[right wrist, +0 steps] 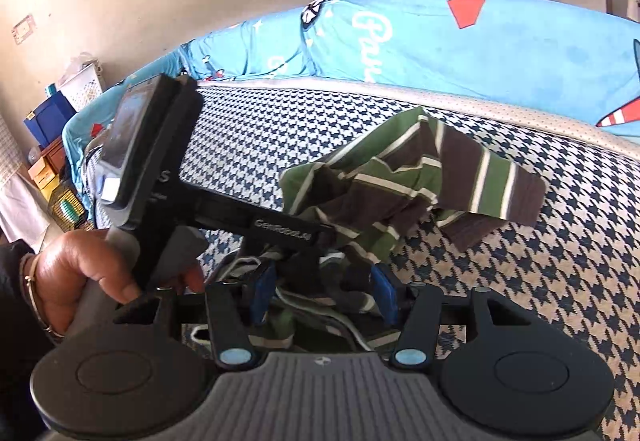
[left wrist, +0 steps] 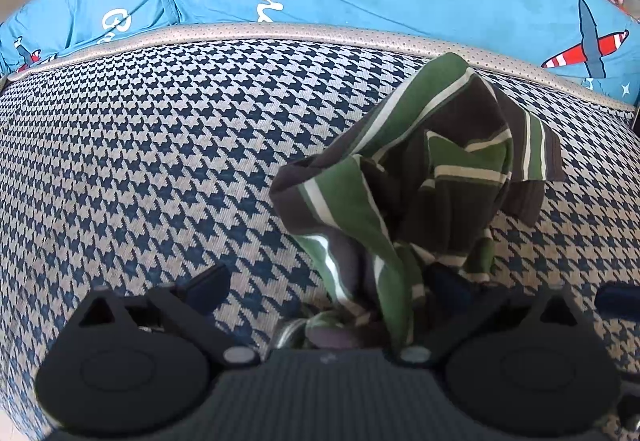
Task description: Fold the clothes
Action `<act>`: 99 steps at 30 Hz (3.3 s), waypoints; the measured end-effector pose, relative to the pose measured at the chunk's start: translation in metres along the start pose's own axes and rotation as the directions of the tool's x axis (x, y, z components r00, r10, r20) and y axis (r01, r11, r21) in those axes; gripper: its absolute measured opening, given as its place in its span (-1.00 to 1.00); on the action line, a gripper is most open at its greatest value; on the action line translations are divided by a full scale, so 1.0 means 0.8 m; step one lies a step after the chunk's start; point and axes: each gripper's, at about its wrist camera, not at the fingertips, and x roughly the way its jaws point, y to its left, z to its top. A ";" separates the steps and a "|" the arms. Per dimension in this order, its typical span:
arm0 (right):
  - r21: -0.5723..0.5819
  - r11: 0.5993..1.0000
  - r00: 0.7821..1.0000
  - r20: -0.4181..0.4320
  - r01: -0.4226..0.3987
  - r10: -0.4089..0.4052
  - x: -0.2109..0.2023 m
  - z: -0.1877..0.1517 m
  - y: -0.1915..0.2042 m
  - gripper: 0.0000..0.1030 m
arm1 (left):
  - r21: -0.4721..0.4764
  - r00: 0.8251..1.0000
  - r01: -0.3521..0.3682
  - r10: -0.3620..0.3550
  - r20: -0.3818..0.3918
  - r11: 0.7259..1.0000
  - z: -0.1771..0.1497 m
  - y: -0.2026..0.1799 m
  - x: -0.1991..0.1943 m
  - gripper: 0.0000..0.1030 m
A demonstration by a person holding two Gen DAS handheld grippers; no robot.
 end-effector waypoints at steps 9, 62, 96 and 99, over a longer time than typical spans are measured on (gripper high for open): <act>0.263 0.962 0.997 -0.004 0.071 -0.073 0.030 0.014 -0.050 0.03 | 0.013 1.000 -0.004 0.003 0.013 1.000 -0.004 -0.002 -0.004 1.00; 0.561 0.828 0.927 0.307 0.005 -0.213 -0.003 0.043 -0.112 -0.82 | 0.153 0.989 0.089 -0.106 0.107 0.984 0.001 -0.086 -0.054 1.00; 0.659 0.748 0.817 0.387 0.078 -0.427 -0.163 -0.014 -0.189 -0.82 | 0.239 0.952 0.218 -0.260 0.161 0.946 -0.022 -0.179 -0.082 1.00; 0.643 0.765 0.822 0.409 0.049 -0.396 -0.155 -0.007 -0.181 -0.82 | 0.198 0.957 0.192 -0.228 0.177 0.961 -0.016 -0.159 -0.080 1.00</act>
